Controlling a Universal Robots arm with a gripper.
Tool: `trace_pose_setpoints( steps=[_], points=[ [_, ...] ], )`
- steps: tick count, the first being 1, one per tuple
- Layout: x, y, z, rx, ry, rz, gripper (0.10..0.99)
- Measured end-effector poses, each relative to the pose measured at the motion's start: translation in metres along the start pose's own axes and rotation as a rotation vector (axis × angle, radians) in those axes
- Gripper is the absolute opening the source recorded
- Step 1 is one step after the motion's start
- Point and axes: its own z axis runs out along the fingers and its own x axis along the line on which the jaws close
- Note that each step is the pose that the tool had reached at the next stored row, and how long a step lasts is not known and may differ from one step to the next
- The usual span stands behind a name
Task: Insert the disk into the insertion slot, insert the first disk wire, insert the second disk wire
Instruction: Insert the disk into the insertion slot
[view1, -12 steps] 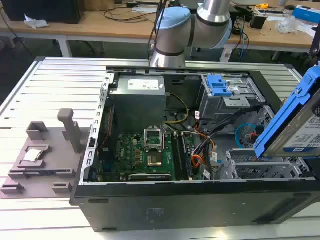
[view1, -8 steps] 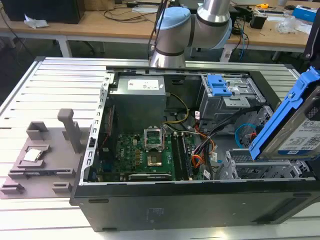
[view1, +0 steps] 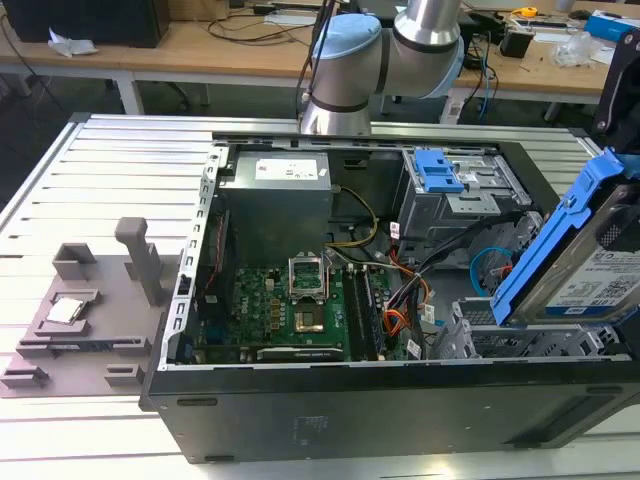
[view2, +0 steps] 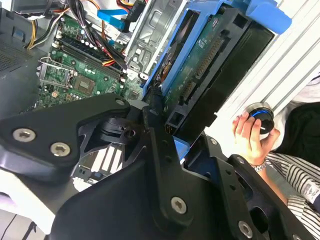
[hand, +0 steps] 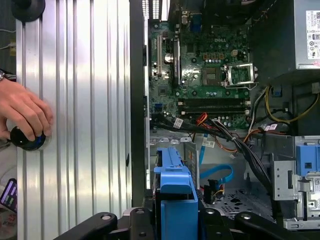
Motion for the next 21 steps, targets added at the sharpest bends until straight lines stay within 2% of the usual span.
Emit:
trace_pose_setpoints(
  steps=[4, 8, 12, 14, 21],
  points=[
    [-0.0048, 0.0, 0.0023, 0.0, -0.0003, 0.0, 0.365],
    [-0.0049, -0.0001, 0.0052, 0.0, 0.0, 0.0, 0.365],
    [-0.005, -0.0004, 0.0162, 0.0, -0.0001, 0.0, 0.365],
    [-0.0057, -0.0005, 0.0183, 0.0, -0.0001, 0.0, 0.365],
    [-0.0202, -0.0005, 0.0253, 0.0, -0.0001, 0.0, 0.365]
  ],
)
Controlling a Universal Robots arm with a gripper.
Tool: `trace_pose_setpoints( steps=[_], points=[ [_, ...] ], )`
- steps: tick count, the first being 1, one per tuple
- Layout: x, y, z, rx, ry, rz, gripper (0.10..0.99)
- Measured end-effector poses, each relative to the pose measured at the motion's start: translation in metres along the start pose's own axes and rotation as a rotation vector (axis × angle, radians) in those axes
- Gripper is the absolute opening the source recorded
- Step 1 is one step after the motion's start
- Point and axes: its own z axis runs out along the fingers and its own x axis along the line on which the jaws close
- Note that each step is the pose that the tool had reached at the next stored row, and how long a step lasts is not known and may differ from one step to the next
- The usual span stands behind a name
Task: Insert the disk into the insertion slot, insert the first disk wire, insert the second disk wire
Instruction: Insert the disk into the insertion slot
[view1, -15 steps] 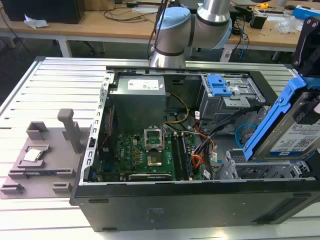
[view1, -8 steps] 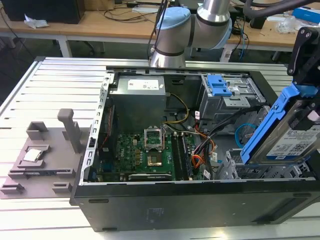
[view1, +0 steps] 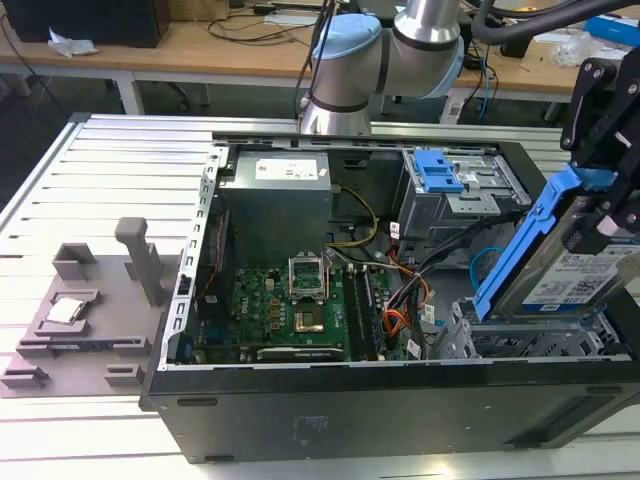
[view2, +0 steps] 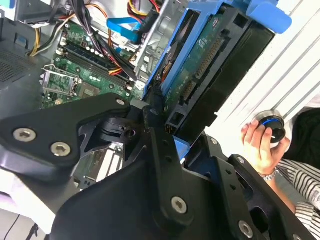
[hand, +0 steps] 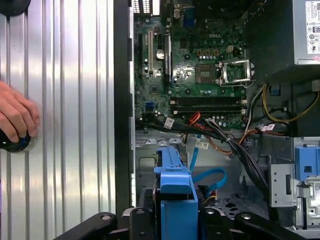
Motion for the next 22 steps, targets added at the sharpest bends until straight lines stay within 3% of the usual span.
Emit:
trace_pose_setpoints(
  steps=[3, 13, 22],
  points=[
    [-0.0053, -0.0001, 0.0058, 0.0, 0.0001, -0.001, 0.365],
    [-0.0057, -0.0008, 0.0235, 0.0, -0.0003, -0.001, 0.365],
    [-0.0073, -0.0006, 0.0203, 0.001, -0.0004, 0.0, 0.365]
  ],
)
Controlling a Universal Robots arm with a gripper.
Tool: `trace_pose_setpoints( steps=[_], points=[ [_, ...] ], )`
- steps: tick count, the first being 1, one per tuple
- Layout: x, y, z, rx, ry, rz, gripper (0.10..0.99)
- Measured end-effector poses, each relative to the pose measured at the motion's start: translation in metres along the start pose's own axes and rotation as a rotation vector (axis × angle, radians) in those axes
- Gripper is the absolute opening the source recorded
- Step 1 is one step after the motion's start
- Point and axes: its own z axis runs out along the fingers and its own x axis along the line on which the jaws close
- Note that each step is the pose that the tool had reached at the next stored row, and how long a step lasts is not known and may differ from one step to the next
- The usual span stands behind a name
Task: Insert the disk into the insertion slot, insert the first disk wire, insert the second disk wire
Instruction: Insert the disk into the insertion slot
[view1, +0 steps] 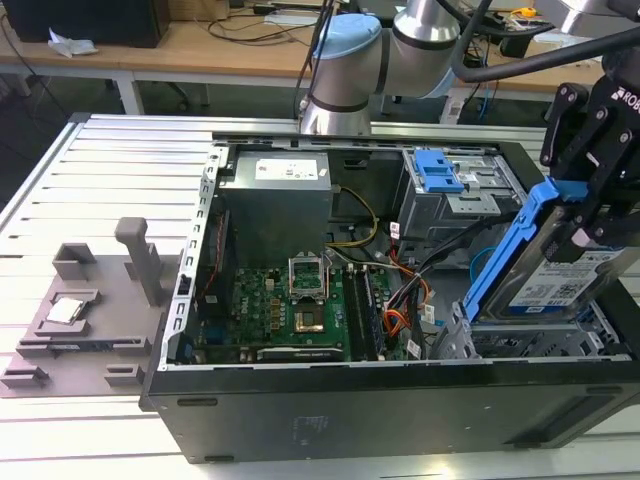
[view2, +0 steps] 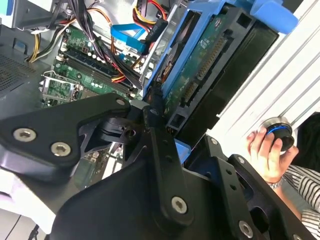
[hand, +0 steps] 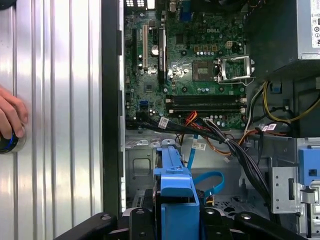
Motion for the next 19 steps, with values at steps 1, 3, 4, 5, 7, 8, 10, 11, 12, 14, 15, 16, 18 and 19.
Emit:
trace_pose_setpoints(
  steps=[1, 3, 4, 5, 7, 8, 10, 11, 12, 14, 15, 16, 18, 19],
  points=[
    [0.0, -0.0001, 0.0014, -0.002, 0.0003, 0.0, 0.365],
    [0.0, -0.0006, 0.006, -0.007, -0.0004, 0.0, 0.365],
    [-0.0001, -0.0007, 0.0068, -0.008, 0.0, 0.0, 0.365],
    [0.0, -0.0008, 0.0084, -0.009, 0.0002, 0.0, 0.365],
    [-0.0001, -0.001, 0.0117, -0.012, 0.0002, 0.0, 0.365],
    [-0.0001, -0.0012, 0.015, -0.014, 0.0003, 0.0, 0.365],
    [-0.0001, -0.0013, 0.0189, -0.016, 0.0003, 0.0, 0.365],
    [-0.0001, -0.0014, 0.0201, -0.017, 0.0003, 0.0, 0.365],
    [-0.0001, -0.0014, 0.0216, -0.017, 0.0002, 0.0, 0.365],
    [-0.0001, -0.0016, 0.0249, -0.019, 0.0003, 0.0, 0.365],
    [-0.0001, -0.0016, 0.0263, -0.019, 0.0003, 0.0, 0.365],
    [-0.0001, -0.0017, 0.0293, -0.02, 0.0003, 0.0, 0.365],
    [-0.0001, -0.0019, 0.033, -0.021, 0.0004, 0.0, 0.365],
    [-0.0001, -0.002, 0.0364, -0.021, 0.0003, 0.0, 0.365]
  ],
)
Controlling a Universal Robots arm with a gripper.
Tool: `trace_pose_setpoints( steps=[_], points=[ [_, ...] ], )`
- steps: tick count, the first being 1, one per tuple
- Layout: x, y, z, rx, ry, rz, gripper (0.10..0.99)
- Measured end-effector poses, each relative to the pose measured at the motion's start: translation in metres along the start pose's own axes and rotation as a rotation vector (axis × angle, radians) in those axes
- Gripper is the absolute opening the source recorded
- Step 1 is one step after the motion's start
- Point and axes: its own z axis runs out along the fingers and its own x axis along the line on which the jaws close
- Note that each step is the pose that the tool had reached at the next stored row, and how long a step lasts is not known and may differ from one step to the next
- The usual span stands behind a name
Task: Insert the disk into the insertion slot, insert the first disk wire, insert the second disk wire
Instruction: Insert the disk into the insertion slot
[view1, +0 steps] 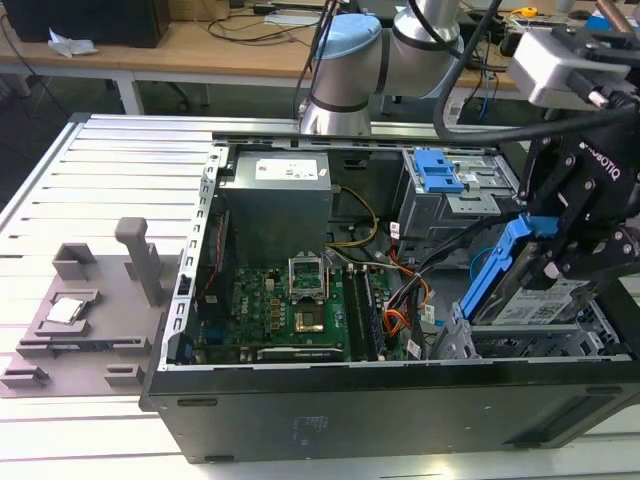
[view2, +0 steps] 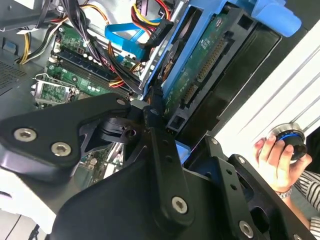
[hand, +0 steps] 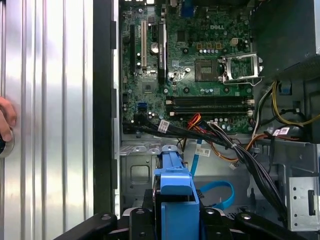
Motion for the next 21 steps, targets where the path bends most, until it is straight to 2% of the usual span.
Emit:
trace_pose_setpoints(
  steps=[5, 14, 21],
  points=[
    [0.0, -0.0008, 0.0131, -0.002, 0.0001, 0.0, 0.365],
    [-0.0001, -0.0015, 0.0252, -0.003, 0.0001, 0.0, 0.365],
    [-0.0001, -0.0015, 0.0261, -0.003, 0.0004, 0.0, 0.365]
  ],
)
